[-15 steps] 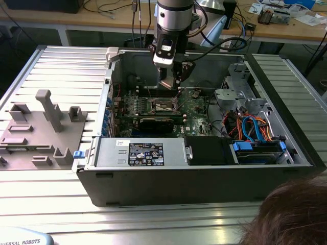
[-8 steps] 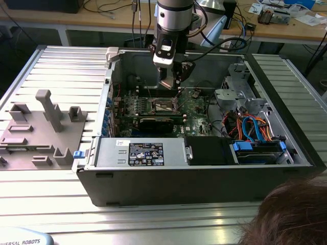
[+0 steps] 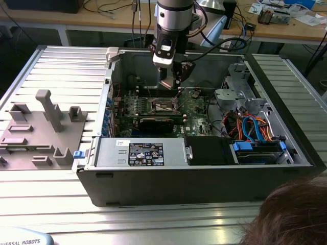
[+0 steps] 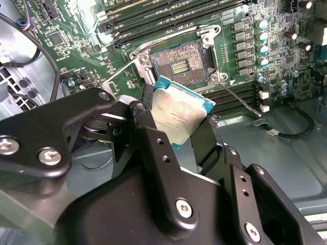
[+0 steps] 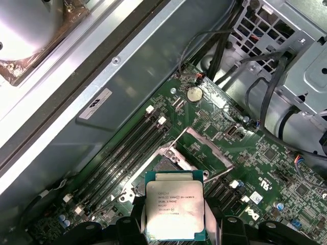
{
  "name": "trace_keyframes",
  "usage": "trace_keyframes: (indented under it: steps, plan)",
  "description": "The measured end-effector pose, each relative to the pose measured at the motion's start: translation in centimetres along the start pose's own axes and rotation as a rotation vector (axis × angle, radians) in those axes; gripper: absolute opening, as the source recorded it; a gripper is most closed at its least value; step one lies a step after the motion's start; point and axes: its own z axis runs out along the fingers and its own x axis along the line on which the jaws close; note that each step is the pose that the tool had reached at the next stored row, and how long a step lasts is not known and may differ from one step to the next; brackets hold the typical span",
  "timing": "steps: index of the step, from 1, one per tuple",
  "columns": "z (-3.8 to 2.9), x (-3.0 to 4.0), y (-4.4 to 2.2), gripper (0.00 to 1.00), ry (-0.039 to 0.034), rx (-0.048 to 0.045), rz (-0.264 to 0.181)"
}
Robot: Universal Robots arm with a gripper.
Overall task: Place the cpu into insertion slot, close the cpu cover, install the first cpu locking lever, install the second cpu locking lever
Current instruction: 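Place the cpu into insertion slot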
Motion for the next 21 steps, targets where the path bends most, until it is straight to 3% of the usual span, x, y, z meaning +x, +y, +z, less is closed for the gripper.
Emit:
trace_keyframes:
  steps: [21]
  plan:
    - [0.02, 0.00, 0.00, 0.54, -0.0023, -0.0006, 0.027]
